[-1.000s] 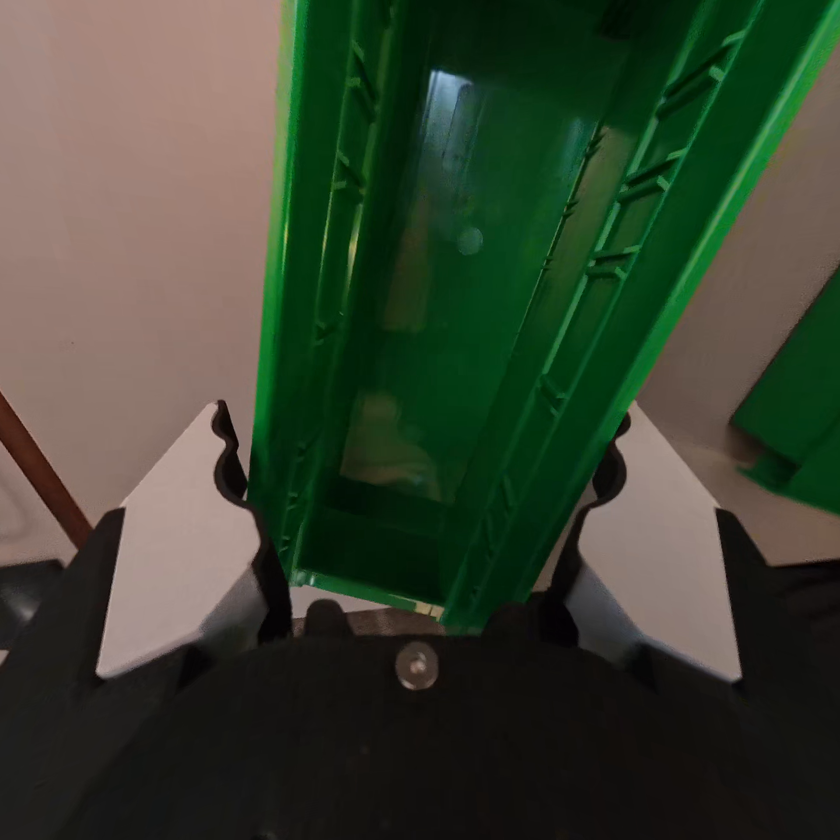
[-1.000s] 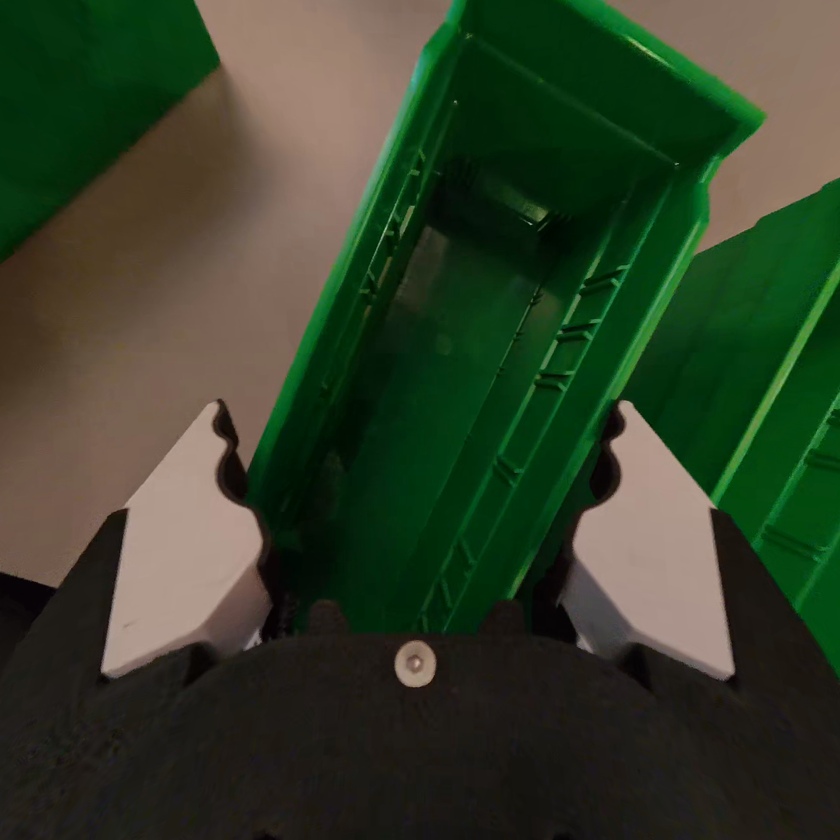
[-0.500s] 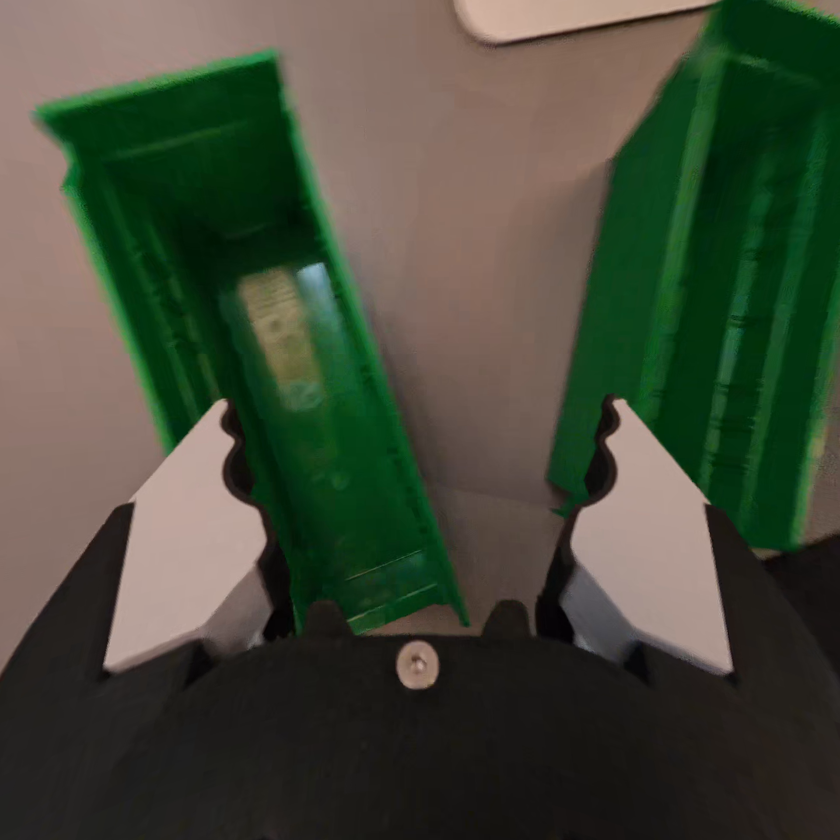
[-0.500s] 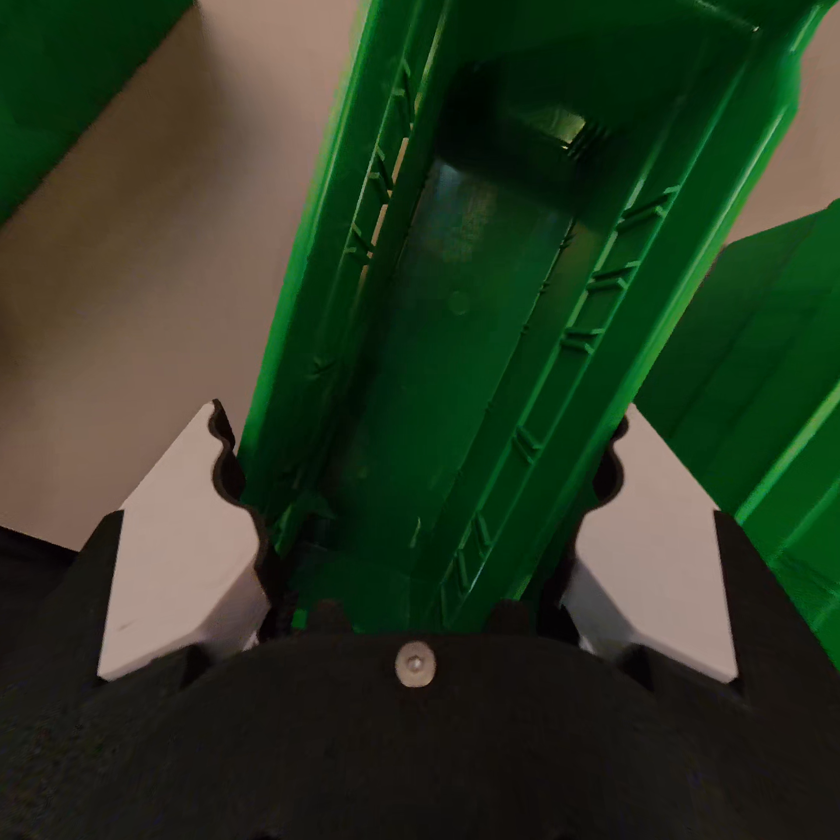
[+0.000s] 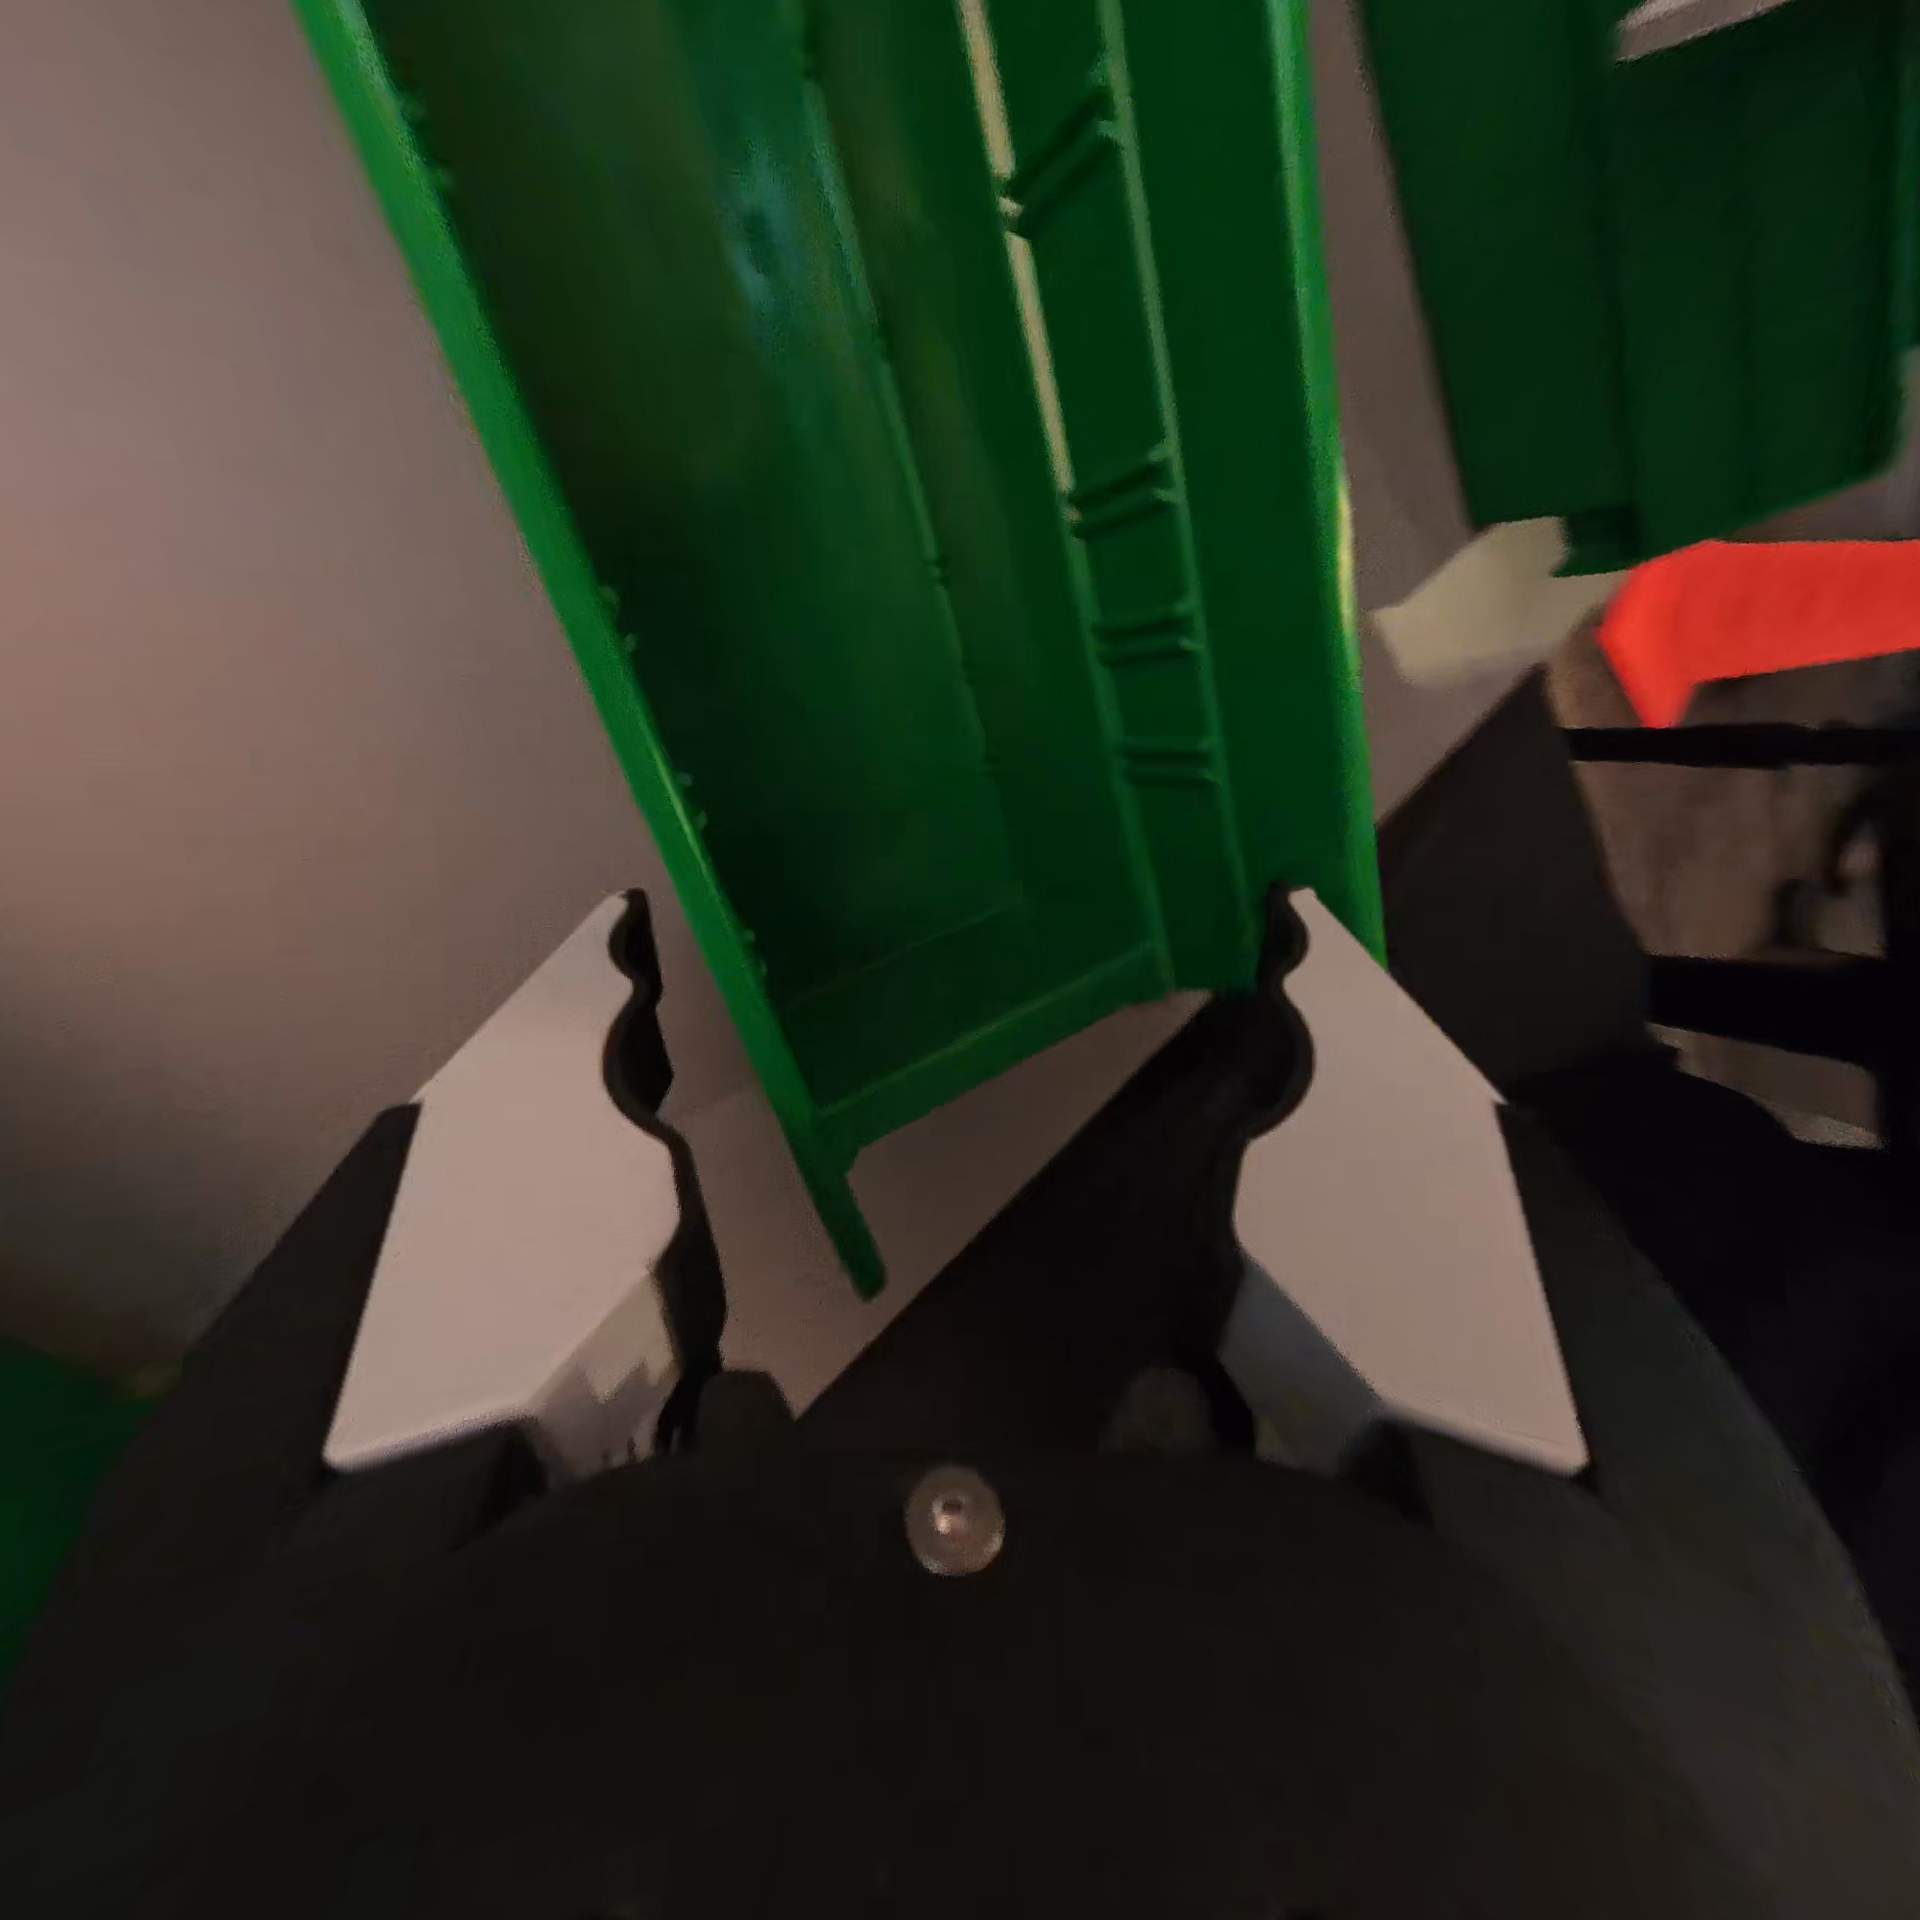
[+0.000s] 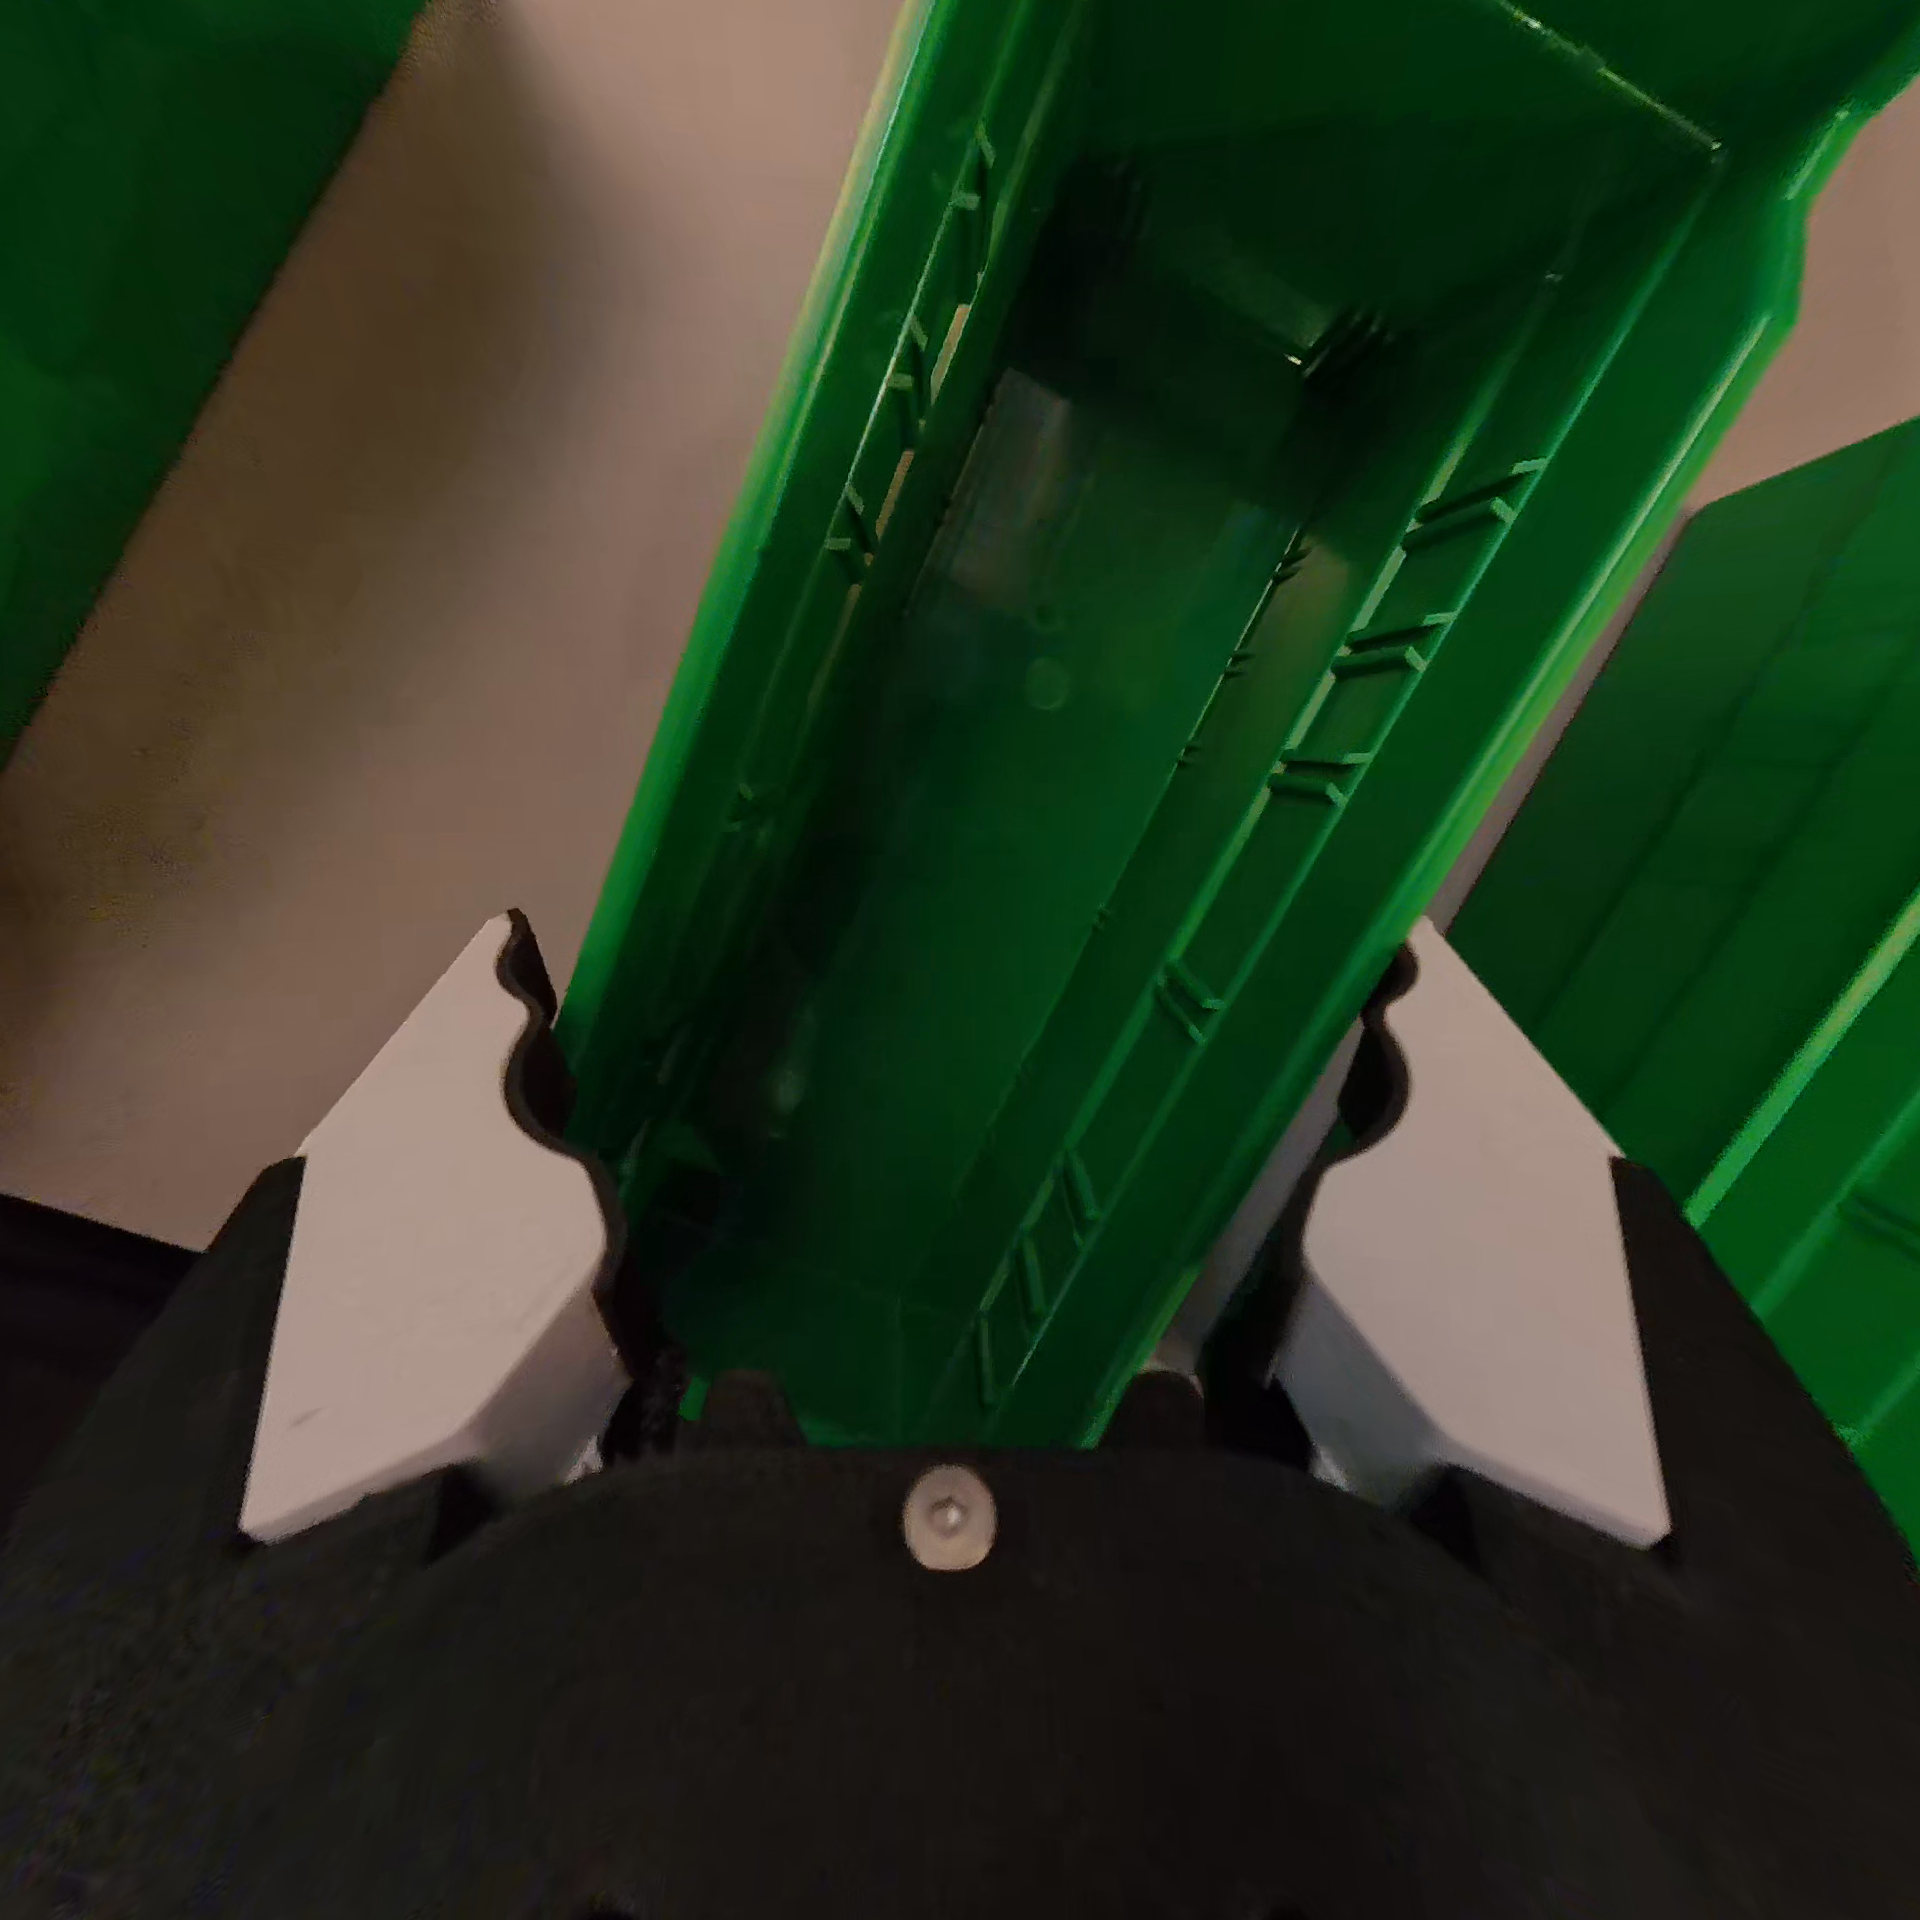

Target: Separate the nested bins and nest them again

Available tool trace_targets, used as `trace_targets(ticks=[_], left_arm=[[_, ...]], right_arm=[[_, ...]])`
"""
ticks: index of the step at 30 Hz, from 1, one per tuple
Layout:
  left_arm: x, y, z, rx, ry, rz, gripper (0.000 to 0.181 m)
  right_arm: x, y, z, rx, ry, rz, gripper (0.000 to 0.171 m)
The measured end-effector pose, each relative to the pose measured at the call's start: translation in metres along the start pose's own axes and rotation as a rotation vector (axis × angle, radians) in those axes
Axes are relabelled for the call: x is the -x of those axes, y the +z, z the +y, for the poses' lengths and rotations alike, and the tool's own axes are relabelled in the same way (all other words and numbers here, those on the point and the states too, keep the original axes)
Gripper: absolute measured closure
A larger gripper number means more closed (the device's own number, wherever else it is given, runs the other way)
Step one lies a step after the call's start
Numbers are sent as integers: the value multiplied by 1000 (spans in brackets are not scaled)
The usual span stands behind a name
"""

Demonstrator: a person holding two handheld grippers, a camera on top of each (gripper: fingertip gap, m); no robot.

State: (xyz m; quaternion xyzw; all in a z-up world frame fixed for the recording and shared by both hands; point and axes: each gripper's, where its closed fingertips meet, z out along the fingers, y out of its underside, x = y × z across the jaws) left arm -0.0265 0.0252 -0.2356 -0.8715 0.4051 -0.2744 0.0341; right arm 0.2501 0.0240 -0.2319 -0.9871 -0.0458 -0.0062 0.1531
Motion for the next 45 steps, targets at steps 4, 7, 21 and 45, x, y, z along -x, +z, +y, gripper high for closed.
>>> trace_targets(ticks=[4,7,21,45], left_arm=[[-32,7,-4,-19,13,147,58],[-43,7,-6,-42,33,229,55],[-24,2,-13,-125,25,302,60],[-24,-8,-29,-217,22,332,58]], right_arm=[[-2,-1,-1,29,-38,-9,27],[-3,-2,-4,23,-53,-13,35],[-11,-24,-21,-98,4,-133,64],[-165,-109,10,-145,136,80,61]])
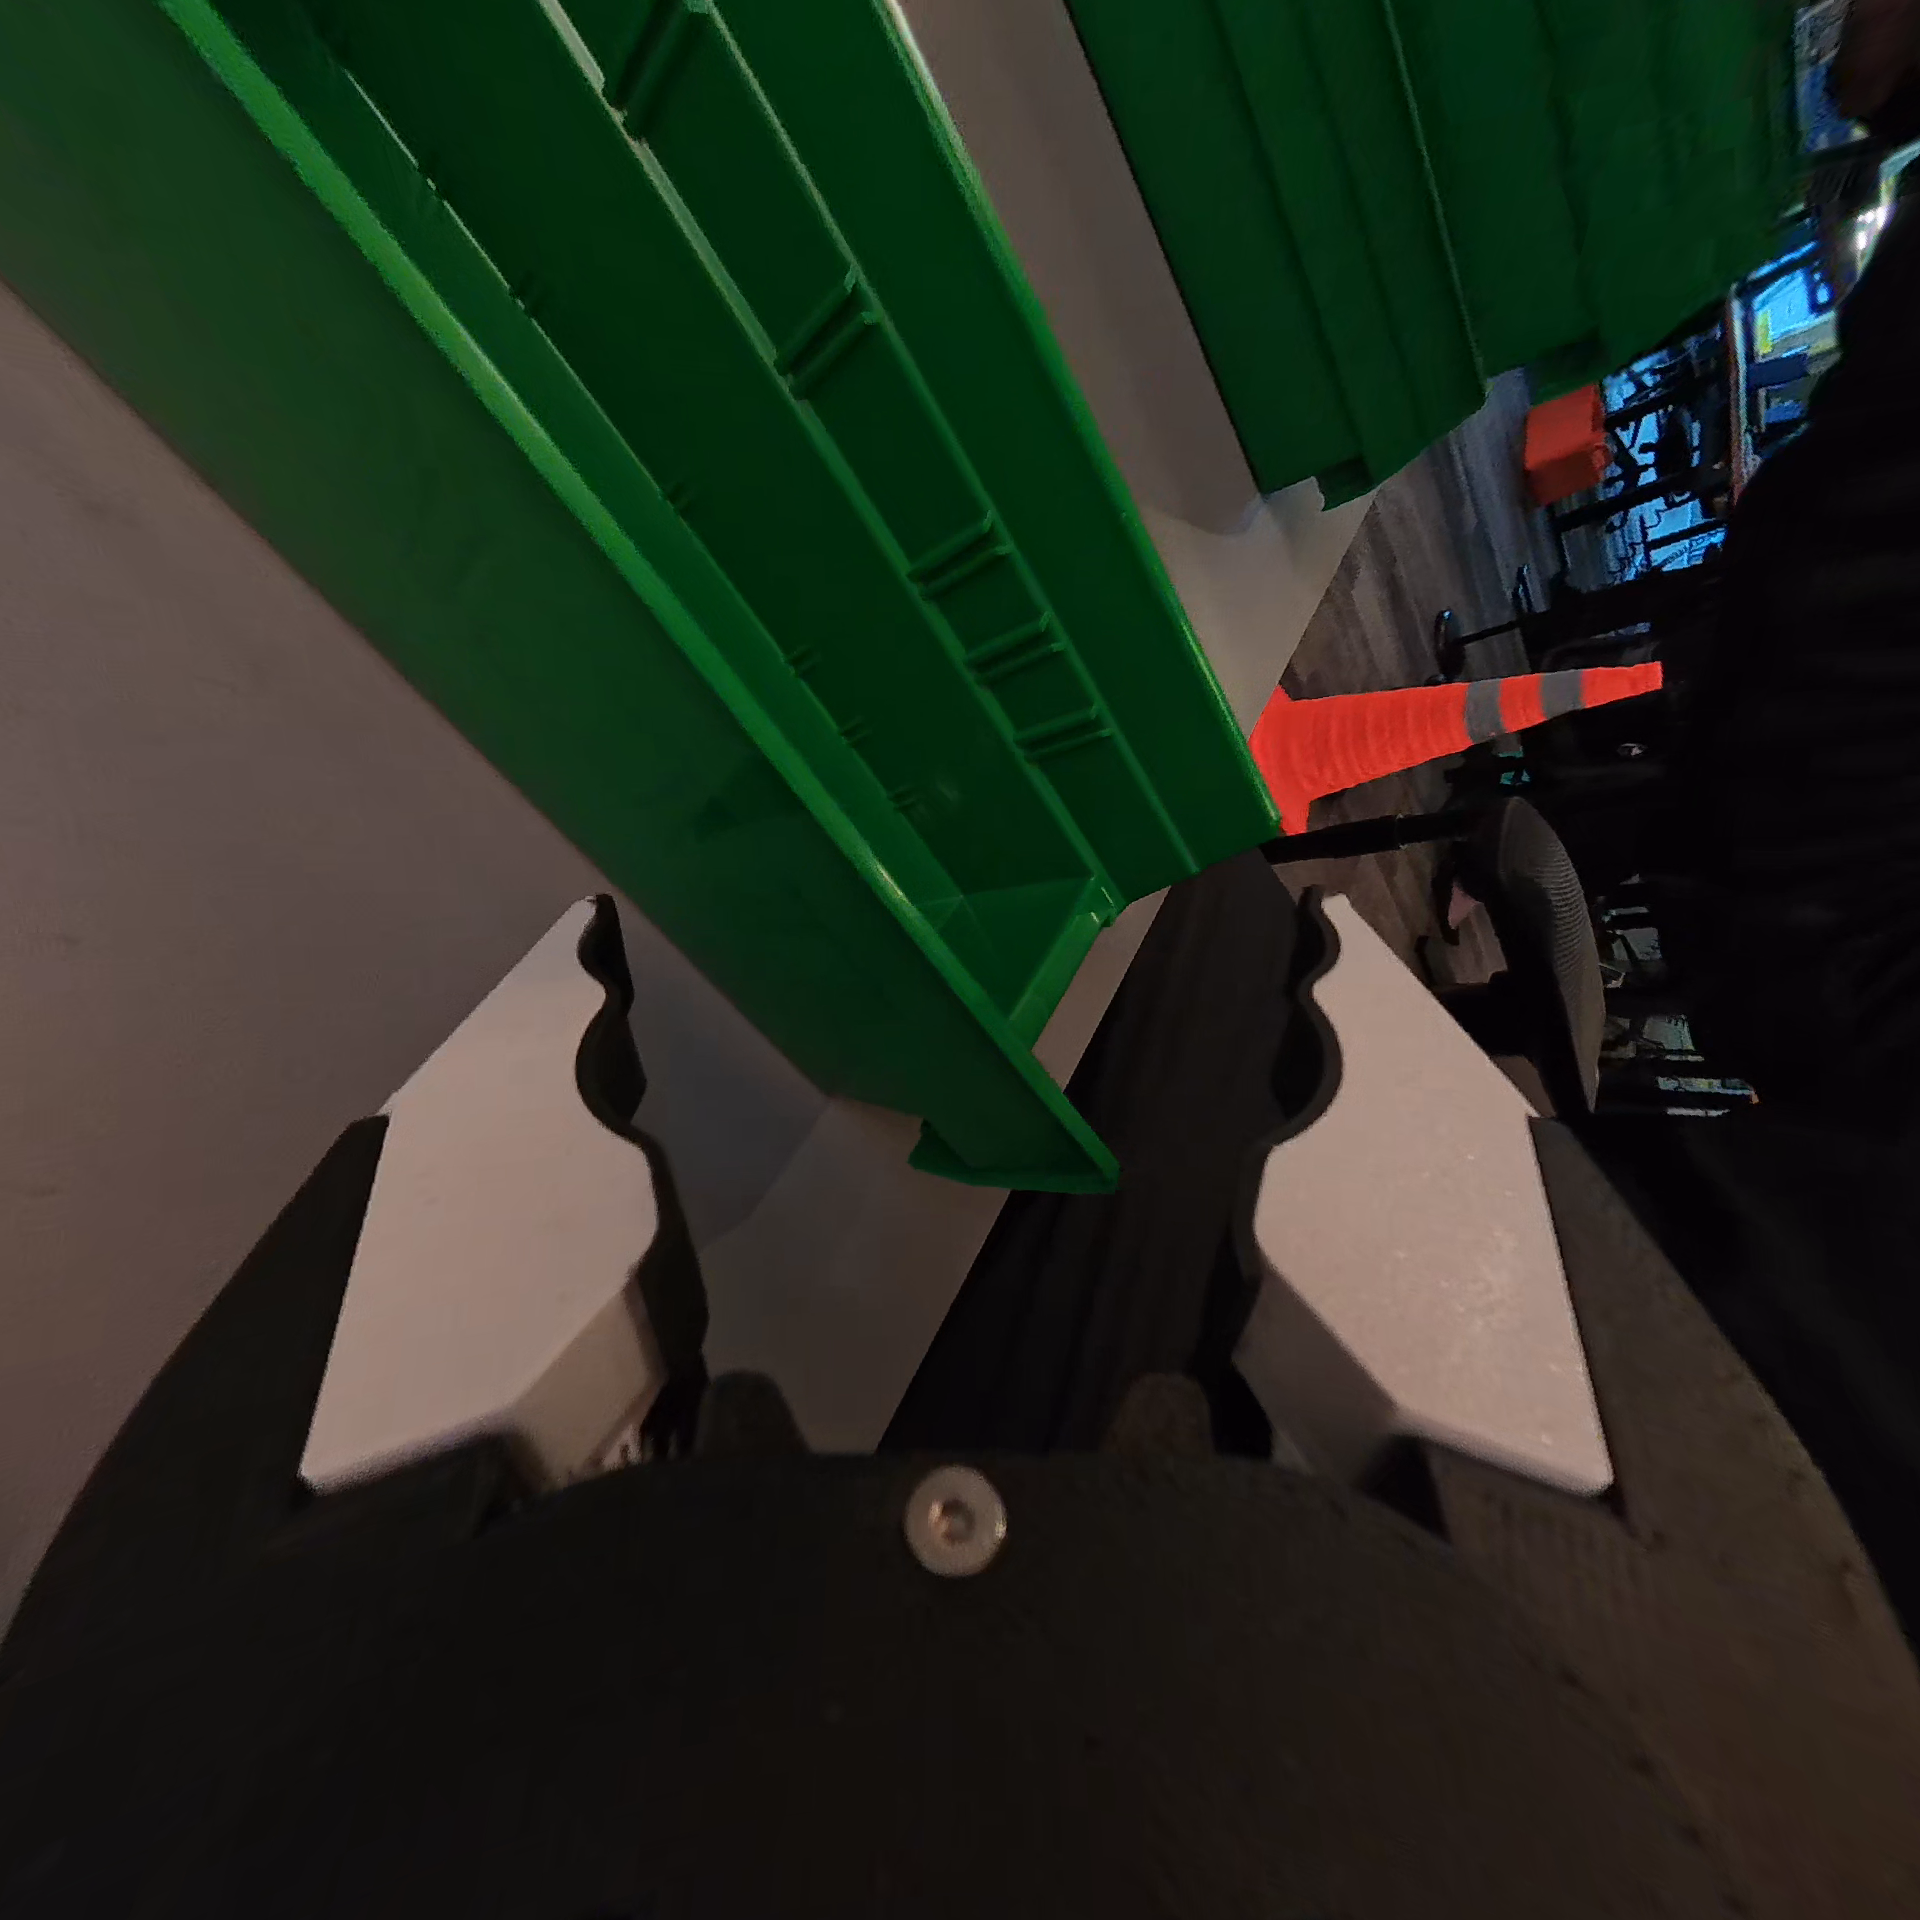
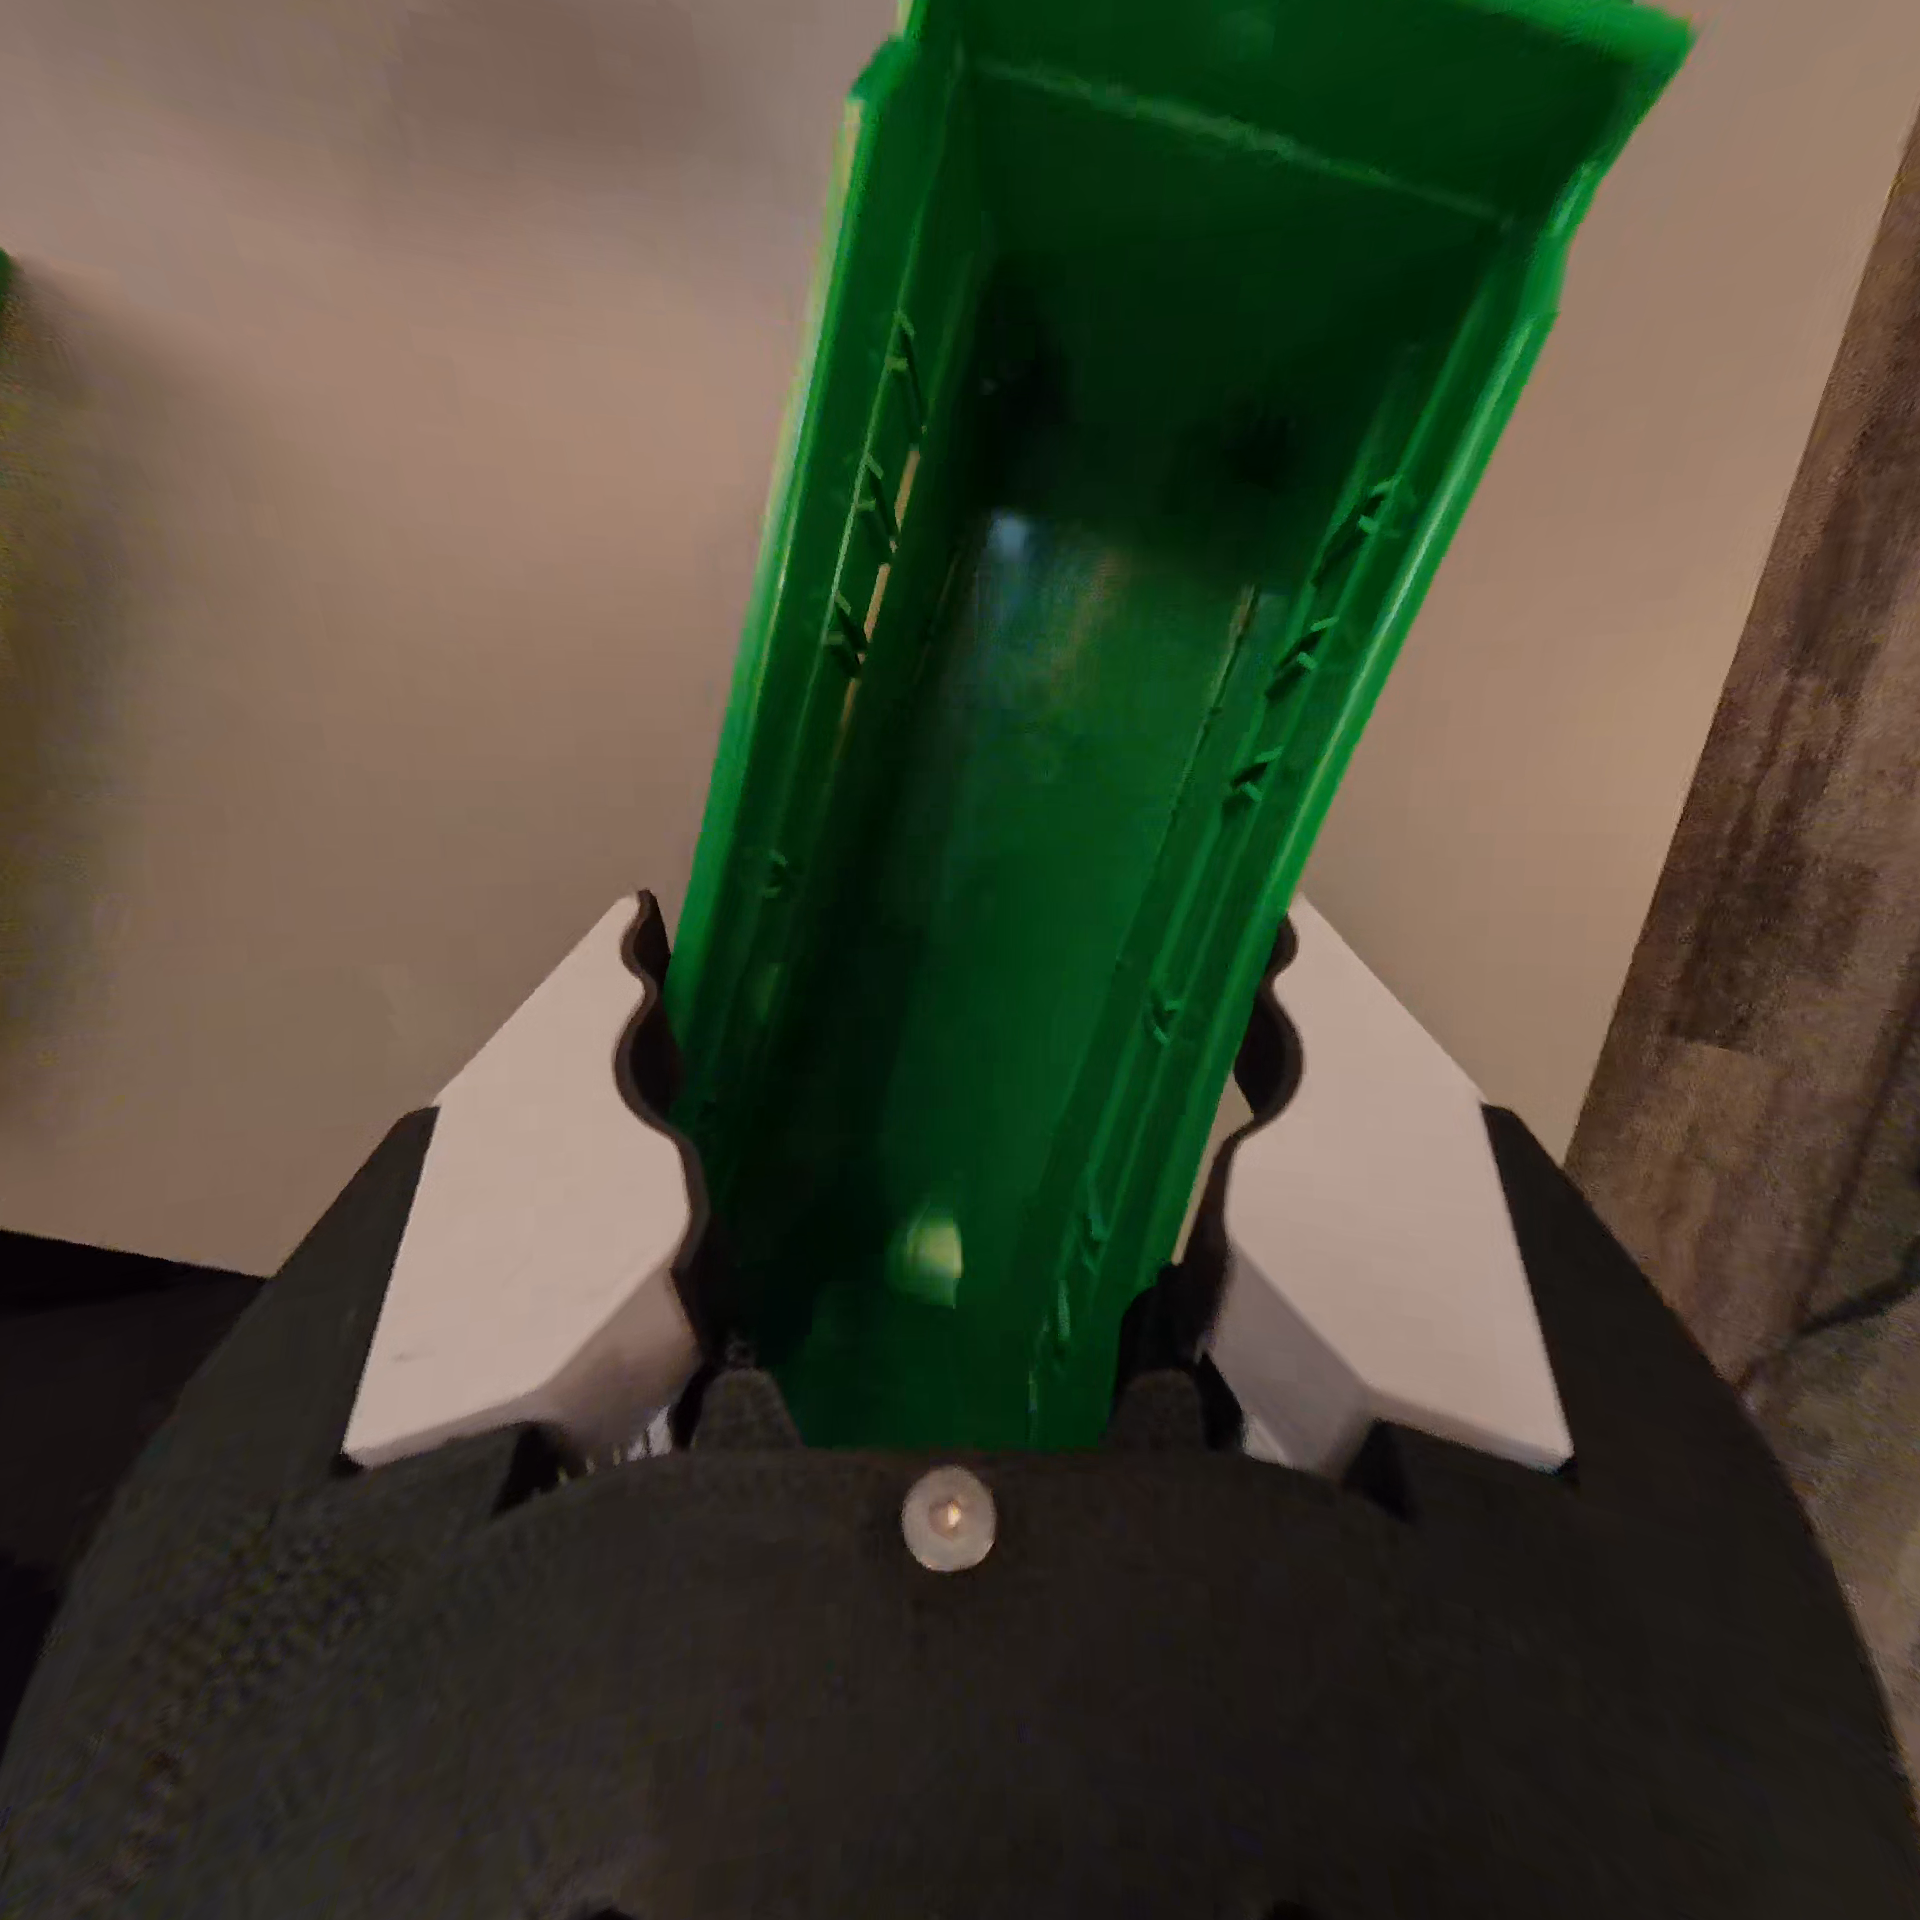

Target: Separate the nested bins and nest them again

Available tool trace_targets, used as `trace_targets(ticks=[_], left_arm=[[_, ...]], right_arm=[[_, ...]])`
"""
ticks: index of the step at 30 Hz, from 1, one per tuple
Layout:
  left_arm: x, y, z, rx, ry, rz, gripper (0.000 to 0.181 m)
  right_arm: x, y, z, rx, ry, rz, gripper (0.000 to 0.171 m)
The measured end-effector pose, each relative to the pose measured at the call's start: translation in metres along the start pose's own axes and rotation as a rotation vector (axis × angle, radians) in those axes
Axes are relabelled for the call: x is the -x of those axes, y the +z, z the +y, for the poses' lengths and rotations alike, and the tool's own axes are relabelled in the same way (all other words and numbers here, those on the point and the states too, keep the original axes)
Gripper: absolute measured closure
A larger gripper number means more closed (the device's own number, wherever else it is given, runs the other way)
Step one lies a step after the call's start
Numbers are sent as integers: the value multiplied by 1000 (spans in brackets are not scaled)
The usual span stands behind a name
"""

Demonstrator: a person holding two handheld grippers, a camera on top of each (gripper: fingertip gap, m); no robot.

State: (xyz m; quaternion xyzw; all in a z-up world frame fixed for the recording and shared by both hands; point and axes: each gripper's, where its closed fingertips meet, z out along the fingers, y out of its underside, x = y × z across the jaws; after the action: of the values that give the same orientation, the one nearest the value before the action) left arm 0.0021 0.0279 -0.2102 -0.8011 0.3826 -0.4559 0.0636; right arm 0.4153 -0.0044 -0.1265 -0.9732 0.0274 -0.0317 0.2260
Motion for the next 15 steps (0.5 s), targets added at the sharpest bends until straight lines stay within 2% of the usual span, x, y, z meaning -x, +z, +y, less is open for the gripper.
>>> trace_targets(ticks=[10,15], left_arm=[[2,1,0,5,0,-9,59],[3,1,0,4,3,-10,59]], right_arm=[[1,38,21,82,-9,-27,58],[1,49,14,42,-13,-78,57]])
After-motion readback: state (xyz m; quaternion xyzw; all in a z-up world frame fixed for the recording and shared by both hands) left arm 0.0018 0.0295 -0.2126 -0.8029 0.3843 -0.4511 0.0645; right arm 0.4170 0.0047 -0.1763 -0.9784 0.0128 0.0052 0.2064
